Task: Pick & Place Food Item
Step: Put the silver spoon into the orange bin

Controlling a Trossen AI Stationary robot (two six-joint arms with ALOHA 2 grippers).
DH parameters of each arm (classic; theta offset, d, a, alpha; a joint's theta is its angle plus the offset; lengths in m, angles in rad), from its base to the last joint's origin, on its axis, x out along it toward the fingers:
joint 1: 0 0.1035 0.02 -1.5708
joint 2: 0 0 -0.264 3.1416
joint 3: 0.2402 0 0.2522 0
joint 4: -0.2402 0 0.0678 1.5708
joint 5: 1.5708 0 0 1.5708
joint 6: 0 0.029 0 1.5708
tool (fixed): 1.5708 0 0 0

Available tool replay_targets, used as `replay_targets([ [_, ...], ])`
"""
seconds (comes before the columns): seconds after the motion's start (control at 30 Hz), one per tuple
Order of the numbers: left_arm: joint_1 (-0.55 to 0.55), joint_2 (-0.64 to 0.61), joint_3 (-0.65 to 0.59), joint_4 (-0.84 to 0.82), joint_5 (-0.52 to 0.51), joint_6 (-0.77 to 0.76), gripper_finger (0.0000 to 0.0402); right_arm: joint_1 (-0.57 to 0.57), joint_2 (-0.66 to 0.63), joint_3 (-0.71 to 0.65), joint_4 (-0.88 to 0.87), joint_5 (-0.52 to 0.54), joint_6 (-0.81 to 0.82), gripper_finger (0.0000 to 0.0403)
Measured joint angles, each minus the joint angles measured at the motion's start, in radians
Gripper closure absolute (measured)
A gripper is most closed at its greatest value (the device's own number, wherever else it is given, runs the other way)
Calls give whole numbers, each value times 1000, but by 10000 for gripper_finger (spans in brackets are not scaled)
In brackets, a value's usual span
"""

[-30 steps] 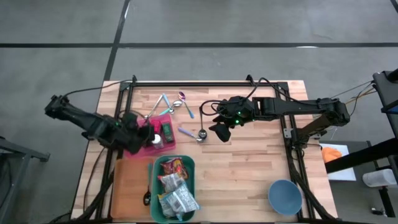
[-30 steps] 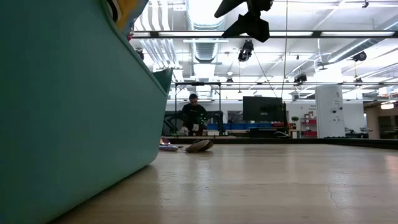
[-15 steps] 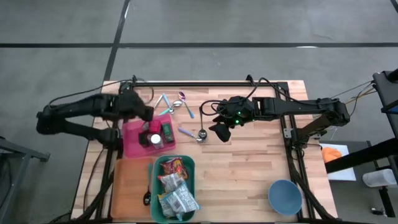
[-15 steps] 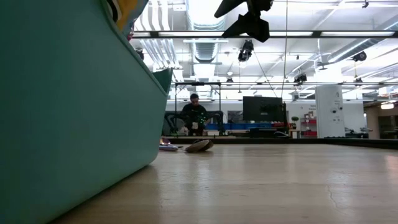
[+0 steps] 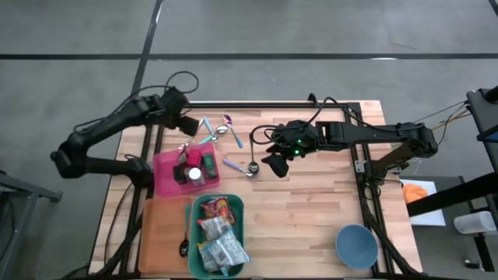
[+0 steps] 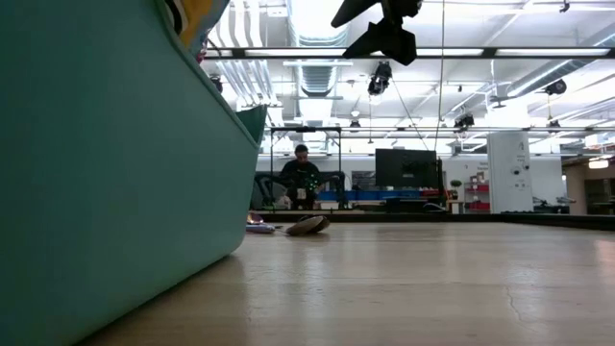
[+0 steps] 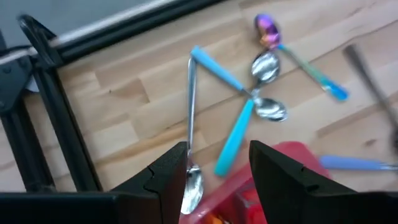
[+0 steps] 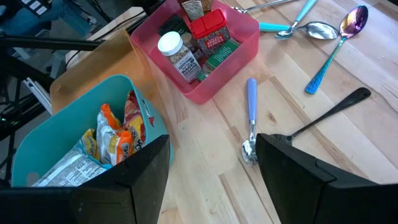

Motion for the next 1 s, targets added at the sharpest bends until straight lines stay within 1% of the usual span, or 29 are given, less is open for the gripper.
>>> replay_targets([
  [0.2, 3, 119, -92, 77, -9, 9, 226, 0, 0, 0, 0, 0, 0, 170],
  [0.4, 11, 221, -165, 228, -12, 28, 226, 0, 0, 0, 0, 0, 0, 170],
  [0.5, 15, 269, -169, 282, -9, 34, 226, 0, 0, 0, 0, 0, 0, 170],
  [0.67, 39, 350, -170, 357, 15, 94, 226, 0, 0, 0, 0, 0, 0, 170],
  [0.87, 107, 427, -171, 363, 88, 145, 226, 0, 0, 0, 0, 0, 0, 170],
  [1.0, 153, 439, -171, 365, 100, 159, 226, 0, 0, 0, 0, 9, 11, 170],
])
